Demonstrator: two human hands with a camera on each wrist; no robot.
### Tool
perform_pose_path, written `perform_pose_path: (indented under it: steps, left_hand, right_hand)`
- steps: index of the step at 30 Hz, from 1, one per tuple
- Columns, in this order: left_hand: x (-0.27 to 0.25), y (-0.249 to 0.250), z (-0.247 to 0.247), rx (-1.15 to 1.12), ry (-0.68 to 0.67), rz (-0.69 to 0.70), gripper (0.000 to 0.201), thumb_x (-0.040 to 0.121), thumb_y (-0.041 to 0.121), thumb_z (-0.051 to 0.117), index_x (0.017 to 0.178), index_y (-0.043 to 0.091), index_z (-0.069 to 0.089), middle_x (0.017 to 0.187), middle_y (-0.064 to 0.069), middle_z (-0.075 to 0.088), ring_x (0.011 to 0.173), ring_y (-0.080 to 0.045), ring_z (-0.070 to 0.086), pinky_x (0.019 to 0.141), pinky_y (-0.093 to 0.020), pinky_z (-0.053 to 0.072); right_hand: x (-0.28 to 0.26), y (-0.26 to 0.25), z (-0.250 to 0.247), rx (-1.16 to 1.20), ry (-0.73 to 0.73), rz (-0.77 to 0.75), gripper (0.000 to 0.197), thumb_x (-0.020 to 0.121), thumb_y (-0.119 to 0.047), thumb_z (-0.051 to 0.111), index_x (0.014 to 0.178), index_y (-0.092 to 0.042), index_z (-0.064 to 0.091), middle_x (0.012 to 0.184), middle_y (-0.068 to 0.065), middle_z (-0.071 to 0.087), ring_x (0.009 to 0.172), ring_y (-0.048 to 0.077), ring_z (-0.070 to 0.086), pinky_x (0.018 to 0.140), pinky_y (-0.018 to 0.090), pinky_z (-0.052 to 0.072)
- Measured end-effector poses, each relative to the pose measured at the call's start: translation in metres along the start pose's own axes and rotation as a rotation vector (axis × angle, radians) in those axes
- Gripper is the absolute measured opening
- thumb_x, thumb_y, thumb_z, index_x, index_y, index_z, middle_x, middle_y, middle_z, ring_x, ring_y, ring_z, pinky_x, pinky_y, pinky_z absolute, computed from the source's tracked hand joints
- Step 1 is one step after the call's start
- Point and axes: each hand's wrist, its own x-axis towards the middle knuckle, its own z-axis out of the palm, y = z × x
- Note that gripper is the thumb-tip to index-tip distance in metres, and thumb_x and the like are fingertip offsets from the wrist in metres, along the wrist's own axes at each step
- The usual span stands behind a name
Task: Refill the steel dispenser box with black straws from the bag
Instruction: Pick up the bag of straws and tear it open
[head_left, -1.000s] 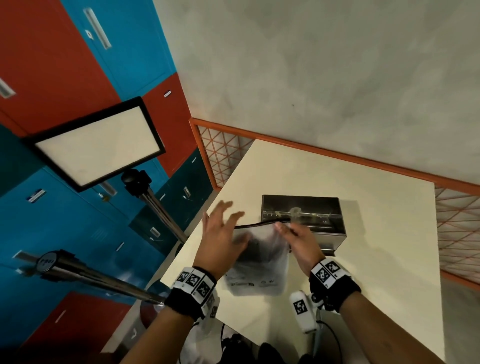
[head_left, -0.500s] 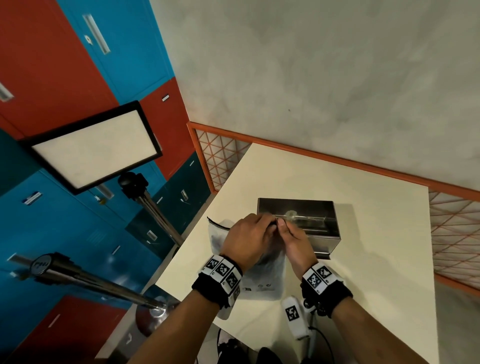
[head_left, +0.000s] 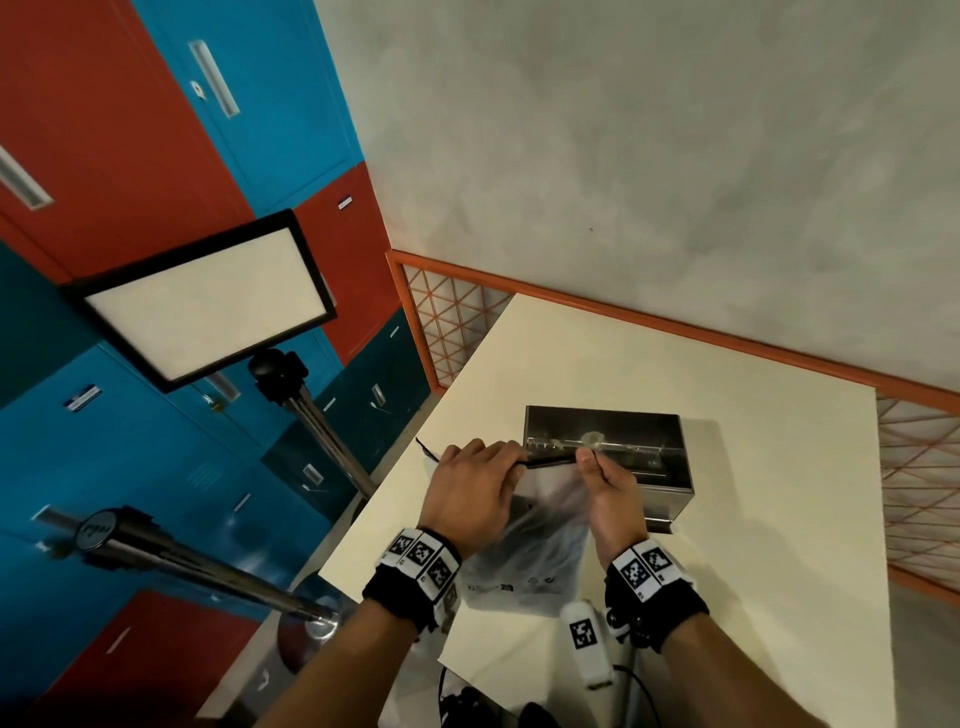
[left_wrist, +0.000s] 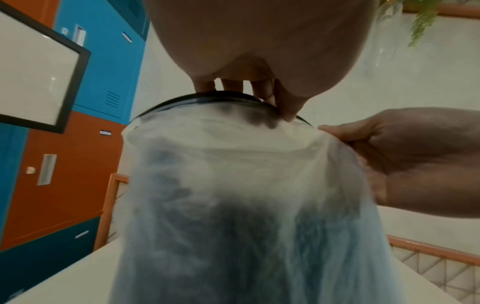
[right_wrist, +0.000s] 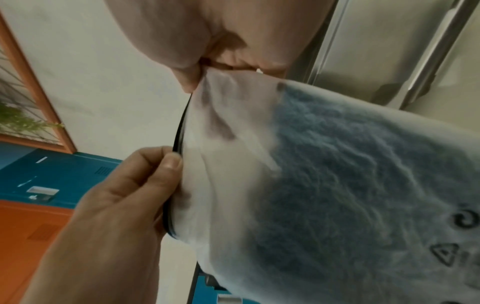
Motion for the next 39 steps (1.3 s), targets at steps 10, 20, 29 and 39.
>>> perform_pose_path:
  steps: [10,20,29,39]
  left_hand:
    - [-0.003,-0.013,-0.003,-0.082,-0.019,-0.019,0.012,0.106,0.032,0.044,0.11,0.028,0.054,0.099,0.009,0.068,0.09,-0.017,0.053,0.08,-0.036,0.04]
    - [-0.007,-0.01,-0.003,-0.092,0.018,-0.03,0.014,0.105,0.03,0.045,0.109,0.026,0.058,0.097,0.009,0.066,0.084,-0.017,0.048,0.075,-0.038,0.042]
    - [-0.015,-0.023,-0.012,-0.016,0.028,-0.071,0.014,0.103,0.035,0.045,0.106,0.032,0.057,0.1,0.014,0.061,0.088,-0.015,0.049,0.078,-0.035,0.039]
    - [-0.023,-0.051,-0.025,-0.059,0.015,-0.105,0.012,0.105,0.031,0.048,0.11,0.032,0.058,0.106,0.013,0.061,0.093,-0.013,0.051,0.084,-0.037,0.041]
  right_hand:
    - [0.009,-0.012,0.001,-0.618,-0.055,-0.32,0.009,0.095,-0.026,0.059,0.102,-0.024,0.063,0.102,-0.003,0.063,0.092,0.011,0.059,0.082,0.027,0.047]
    - [-0.004,-0.03,0.036,-1.308,-0.316,-0.726,0.019,0.099,-0.027,0.039,0.092,-0.024,0.057,0.092,-0.008,0.059,0.09,0.015,0.056,0.092,0.038,0.04]
    - [-0.005,-0.029,0.026,-1.295,-0.24,-0.66,0.013,0.092,-0.016,0.047,0.083,-0.025,0.05,0.082,-0.009,0.056,0.079,0.017,0.054,0.078,0.037,0.038]
    - [0.002,-0.042,0.018,-1.301,-0.29,-0.564,0.012,0.097,-0.025,0.043,0.089,-0.025,0.052,0.09,-0.008,0.056,0.081,0.013,0.052,0.083,0.042,0.046]
